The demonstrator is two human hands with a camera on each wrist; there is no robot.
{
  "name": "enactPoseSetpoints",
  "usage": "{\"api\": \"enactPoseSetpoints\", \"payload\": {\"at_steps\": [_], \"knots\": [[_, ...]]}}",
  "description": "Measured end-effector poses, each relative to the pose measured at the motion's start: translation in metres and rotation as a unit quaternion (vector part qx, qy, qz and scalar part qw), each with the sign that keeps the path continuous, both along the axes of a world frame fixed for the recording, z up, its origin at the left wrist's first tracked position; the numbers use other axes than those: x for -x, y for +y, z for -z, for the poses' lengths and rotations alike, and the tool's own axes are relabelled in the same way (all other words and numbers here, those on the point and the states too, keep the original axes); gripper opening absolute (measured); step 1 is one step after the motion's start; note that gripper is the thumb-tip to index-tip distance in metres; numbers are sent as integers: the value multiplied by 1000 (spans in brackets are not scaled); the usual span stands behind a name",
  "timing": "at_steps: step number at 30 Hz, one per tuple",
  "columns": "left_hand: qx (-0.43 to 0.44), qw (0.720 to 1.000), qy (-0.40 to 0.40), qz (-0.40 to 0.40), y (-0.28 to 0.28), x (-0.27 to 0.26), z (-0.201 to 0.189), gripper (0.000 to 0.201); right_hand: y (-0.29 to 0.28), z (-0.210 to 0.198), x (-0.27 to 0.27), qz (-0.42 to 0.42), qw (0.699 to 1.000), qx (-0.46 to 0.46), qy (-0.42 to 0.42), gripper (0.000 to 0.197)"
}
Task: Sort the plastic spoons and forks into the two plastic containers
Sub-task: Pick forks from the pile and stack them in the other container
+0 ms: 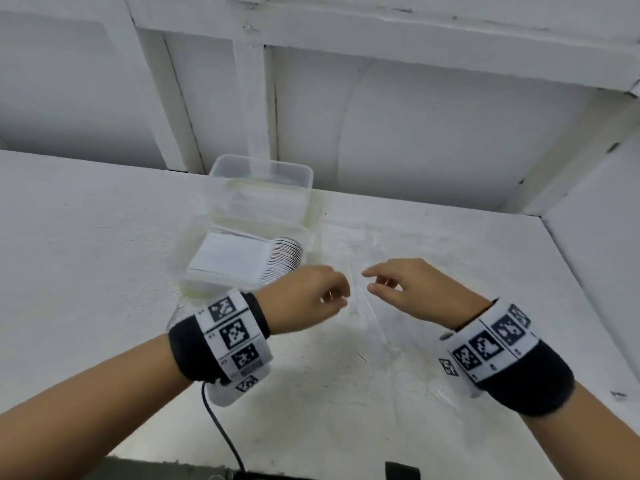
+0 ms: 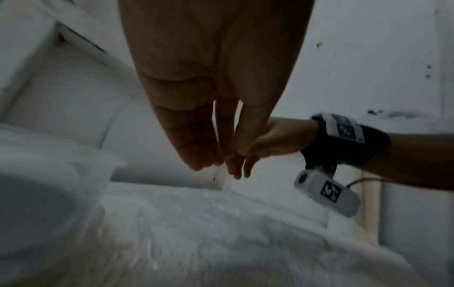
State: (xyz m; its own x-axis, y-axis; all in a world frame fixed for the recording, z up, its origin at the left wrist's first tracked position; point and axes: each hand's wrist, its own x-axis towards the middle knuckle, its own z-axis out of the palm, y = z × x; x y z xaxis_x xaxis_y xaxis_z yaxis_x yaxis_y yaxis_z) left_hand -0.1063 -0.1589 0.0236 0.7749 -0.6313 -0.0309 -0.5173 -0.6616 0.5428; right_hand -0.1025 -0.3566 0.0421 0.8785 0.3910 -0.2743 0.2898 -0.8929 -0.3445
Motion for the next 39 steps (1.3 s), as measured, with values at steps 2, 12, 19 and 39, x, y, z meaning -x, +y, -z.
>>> {"api": "enactPoseSetpoints", "payload": {"at_steps": [2,12,19,39], "knots": [[-104,994,30,30,-5,9,21,33,-8,10,15,15,1000,-6,13,37],[-359,927,-86,63,-3,21,63,34,-15,26,39,34,997,-67,1,32],[-39,994,-100,-35,20,30,31,25,4,25,25,6,997,-74,-34,31],[496,779,119,-365,62,19,-7,16,82,64,-20,-182,959,158,-152,22]]}}
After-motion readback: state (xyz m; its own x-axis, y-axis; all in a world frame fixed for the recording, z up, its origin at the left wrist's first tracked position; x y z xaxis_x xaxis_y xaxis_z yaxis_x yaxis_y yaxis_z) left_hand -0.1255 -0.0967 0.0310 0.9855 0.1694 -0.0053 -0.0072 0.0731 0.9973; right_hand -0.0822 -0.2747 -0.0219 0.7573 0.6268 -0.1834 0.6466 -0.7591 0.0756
